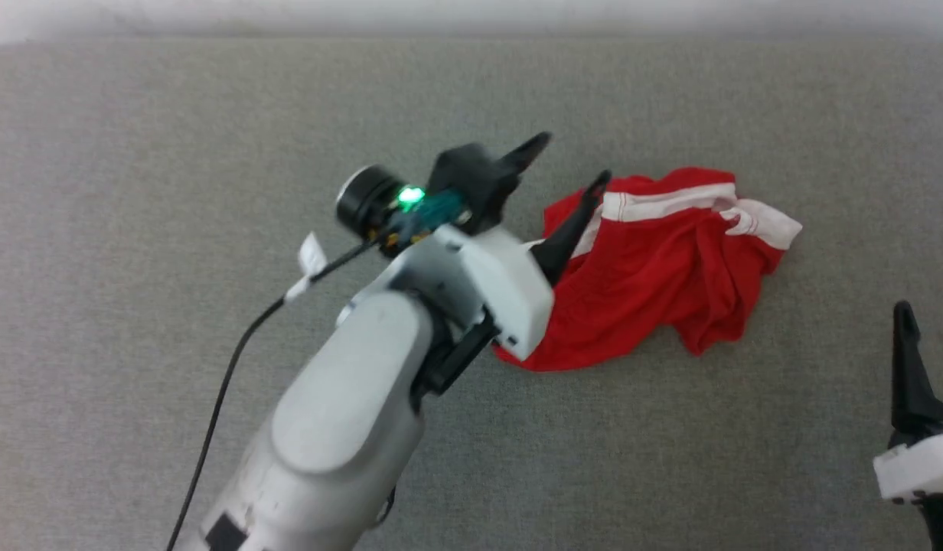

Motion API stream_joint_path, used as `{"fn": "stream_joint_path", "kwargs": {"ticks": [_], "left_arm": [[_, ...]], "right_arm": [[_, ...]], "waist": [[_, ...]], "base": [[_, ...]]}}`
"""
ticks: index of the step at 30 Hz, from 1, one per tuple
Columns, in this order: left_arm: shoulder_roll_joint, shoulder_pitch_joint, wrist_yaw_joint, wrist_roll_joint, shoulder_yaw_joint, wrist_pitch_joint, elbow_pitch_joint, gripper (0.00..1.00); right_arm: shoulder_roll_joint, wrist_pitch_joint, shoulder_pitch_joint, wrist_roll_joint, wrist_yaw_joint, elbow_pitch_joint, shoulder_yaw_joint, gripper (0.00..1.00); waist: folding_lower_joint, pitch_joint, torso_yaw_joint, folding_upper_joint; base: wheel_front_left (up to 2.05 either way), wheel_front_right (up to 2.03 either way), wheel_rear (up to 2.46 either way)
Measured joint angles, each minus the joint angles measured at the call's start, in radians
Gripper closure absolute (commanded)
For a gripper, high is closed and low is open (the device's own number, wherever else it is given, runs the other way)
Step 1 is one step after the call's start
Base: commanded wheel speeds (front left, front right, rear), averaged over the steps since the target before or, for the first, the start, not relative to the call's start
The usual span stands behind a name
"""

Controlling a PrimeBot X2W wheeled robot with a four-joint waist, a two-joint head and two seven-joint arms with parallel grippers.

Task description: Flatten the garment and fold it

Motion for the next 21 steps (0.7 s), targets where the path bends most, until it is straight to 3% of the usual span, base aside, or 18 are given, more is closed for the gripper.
{"fn": "stream_joint_path", "kwargs": {"ticks": [11,19,20,21], "left_arm": [[-0.010,-0.190,-0.002,-0.070,-0.124,0.072,0.270,0.00],[-0.009,-0.227,-0.002,-0.118,-0.182,0.069,0.356,0.02],[-0.008,-0.231,-0.002,-0.124,-0.190,0.067,0.362,0.62],[-0.007,-0.235,-0.002,-0.129,-0.197,0.061,0.364,1.00]], "right_arm": [[0.001,-0.002,-0.058,0.003,0.000,0.033,0.045,0.00],[0.001,-0.019,-0.068,0.012,0.000,0.068,0.045,0.00],[0.001,-0.023,-0.072,0.012,0.000,0.071,0.045,0.00],[0.001,-0.025,-0.075,0.012,0.000,0.074,0.045,0.00]], "waist": [[0.0001,0.105,-0.059,0.0000],[0.0000,0.158,-0.111,0.0000],[0.0000,0.162,-0.115,0.0000],[0.0000,0.166,-0.119,0.0000]], "base": [[0.00,0.00,0.00],[0.00,0.00,0.00],[0.00,0.00,0.00],[0.00,0.00,0.00]]}}
